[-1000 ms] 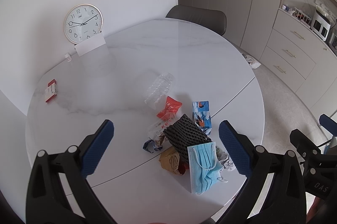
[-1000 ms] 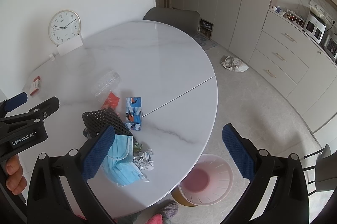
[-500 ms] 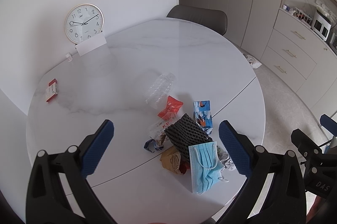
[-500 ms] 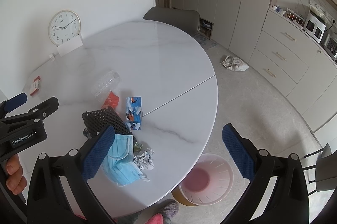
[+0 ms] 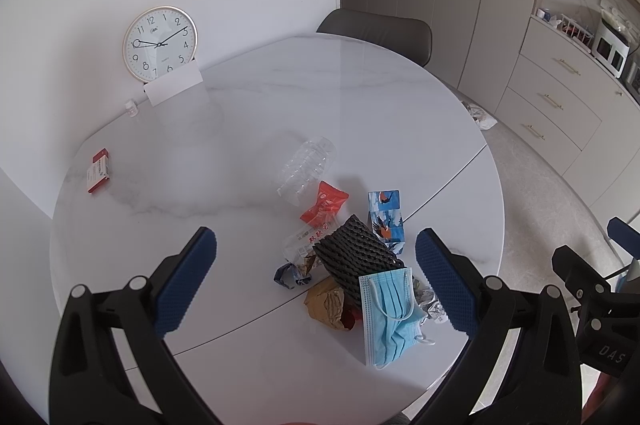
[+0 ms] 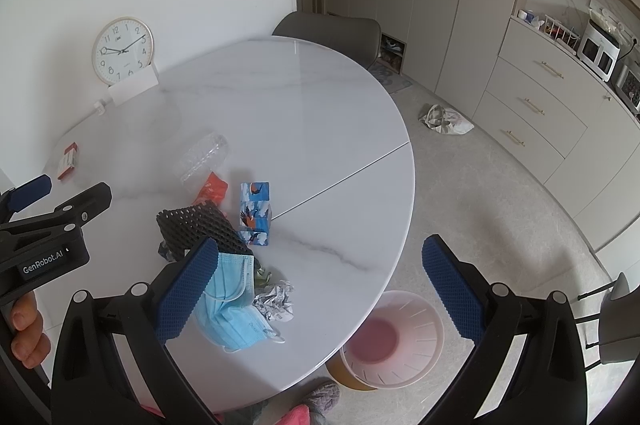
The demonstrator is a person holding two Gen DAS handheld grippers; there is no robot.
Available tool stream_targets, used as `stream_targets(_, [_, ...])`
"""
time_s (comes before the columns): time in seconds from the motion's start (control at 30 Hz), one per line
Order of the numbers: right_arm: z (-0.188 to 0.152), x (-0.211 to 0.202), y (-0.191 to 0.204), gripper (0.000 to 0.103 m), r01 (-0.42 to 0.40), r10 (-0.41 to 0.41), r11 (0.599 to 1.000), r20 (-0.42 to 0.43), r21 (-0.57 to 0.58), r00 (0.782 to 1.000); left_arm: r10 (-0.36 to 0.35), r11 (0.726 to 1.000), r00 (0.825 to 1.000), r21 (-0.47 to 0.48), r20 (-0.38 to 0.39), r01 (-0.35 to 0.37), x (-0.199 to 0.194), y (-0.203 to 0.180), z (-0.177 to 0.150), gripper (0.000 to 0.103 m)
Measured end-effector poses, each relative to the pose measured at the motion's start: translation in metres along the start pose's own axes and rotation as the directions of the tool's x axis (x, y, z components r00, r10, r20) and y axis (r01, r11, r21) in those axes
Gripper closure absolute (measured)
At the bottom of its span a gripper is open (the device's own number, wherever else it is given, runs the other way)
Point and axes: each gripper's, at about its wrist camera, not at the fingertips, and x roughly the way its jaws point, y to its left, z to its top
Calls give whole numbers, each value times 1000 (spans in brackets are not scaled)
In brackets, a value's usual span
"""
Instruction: Collect trash
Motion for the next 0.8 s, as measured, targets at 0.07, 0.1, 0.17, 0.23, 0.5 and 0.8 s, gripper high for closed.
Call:
stream_targets(0.07, [0,1,1,2,1,-1,1000,-1,0,1000,0,1000,1000,0,0,0,0,0,0,8])
stream_targets(0.1, [0,1,2,2,1,-1,1000,-1,0,1000,-2,1000,1000,1,-1,2,0,0,0,8])
stream_targets(0.17, [0,2,2,2,2,-2,1000,-3,-1,1000,-6,1000,1000,0,-1,6,0,1,-1,8])
stream_targets(0.23, [-1,4,3,2,-1,1,1000,-8,-3,1000,-13,1000,1000,5,-4,13,2,3,-2,8])
stream_targets(0.5, [-40,47,9,2,-154,155,988,-35,26,987,-54,998,997,5,-60,55,30,33,-19,8])
stream_targets(0.8, [-95,111,66,20,-284,288,958,-154,47,945,-65,994,988,74,-141,76,71,68,-42,8])
